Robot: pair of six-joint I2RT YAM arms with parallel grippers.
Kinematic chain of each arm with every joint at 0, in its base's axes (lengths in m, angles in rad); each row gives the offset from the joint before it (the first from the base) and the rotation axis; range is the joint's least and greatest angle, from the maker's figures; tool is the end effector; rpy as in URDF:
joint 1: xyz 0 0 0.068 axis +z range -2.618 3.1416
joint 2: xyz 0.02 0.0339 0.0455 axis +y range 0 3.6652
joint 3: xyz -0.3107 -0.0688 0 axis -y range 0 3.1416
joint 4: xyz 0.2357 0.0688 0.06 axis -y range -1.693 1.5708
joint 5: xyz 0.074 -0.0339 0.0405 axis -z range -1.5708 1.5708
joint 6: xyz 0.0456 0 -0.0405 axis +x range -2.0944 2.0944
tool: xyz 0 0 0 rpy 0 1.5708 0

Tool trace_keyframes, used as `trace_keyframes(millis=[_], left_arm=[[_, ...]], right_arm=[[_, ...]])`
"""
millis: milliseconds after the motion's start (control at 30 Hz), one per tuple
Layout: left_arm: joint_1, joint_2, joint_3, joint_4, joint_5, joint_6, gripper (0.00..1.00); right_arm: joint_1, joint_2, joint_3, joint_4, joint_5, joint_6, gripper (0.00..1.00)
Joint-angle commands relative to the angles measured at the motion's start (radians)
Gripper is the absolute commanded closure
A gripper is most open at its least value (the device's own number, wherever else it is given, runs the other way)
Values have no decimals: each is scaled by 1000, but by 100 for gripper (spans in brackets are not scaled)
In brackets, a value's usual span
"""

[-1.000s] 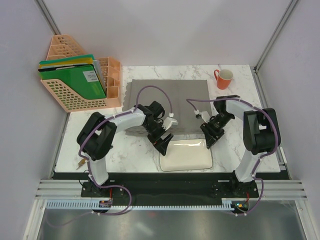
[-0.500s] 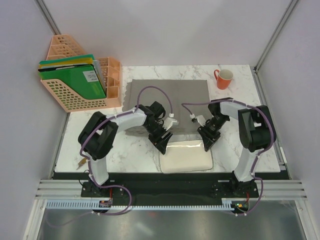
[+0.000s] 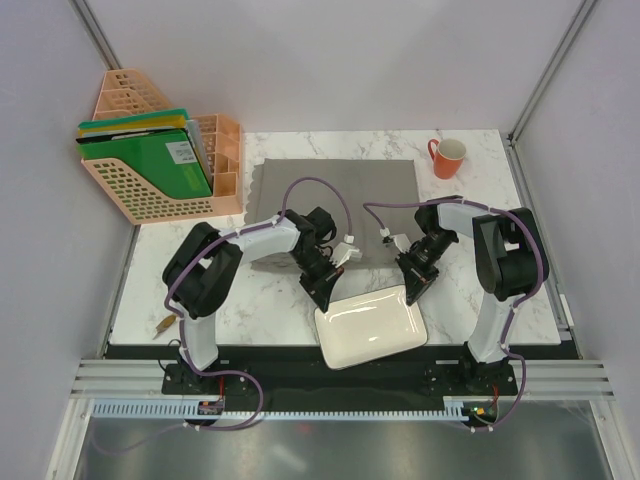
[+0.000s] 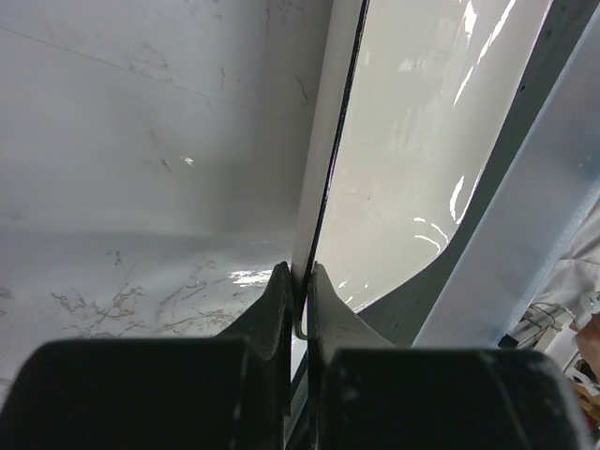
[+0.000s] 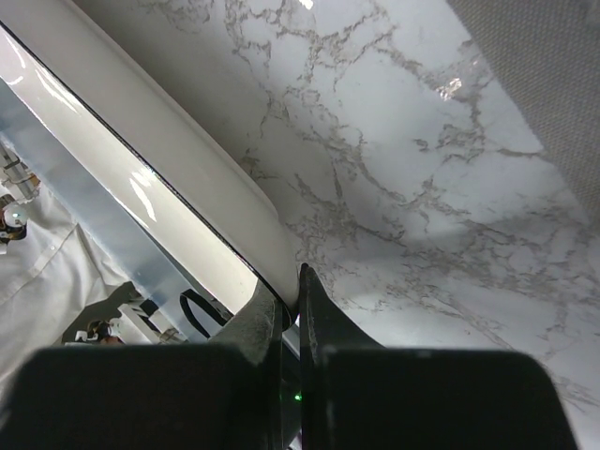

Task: Set the dinner table for one person
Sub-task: Pick up the plate from the corner of the board, then place the plate on the napkin.

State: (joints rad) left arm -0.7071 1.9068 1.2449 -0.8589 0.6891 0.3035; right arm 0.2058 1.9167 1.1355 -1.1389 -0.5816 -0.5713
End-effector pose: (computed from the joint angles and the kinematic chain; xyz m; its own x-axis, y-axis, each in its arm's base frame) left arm 0.2478 -0.2499 0.2002 -0.5675 0.7884 -0.2375 0.7285 0.3463 -0.5911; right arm 0.2852 0.0851 0.1771 -0.7809 -0.6246 0.0088 -0.4862 0.6166 0.6193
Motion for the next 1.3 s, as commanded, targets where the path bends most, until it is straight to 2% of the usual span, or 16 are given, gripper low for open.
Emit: trace_keyframes(millis=[0, 200, 567, 833, 1267], left_arm=[[12, 11, 65, 64, -11, -17, 98], [15, -20, 109, 37, -62, 14, 98], [54, -147, 174, -6, -54, 0, 98], [142, -176, 258, -6, -56, -17, 98], [302, -177, 344, 26, -105, -14, 98]], right_arm=[[27, -16, 9, 61, 17, -50, 100], [27, -56, 38, 61, -3, -30, 100], [32, -219, 115, 15, -58, 27, 100], [46, -212, 165, 45, -77, 77, 100], [118, -148, 303, 195, 5, 244, 100]])
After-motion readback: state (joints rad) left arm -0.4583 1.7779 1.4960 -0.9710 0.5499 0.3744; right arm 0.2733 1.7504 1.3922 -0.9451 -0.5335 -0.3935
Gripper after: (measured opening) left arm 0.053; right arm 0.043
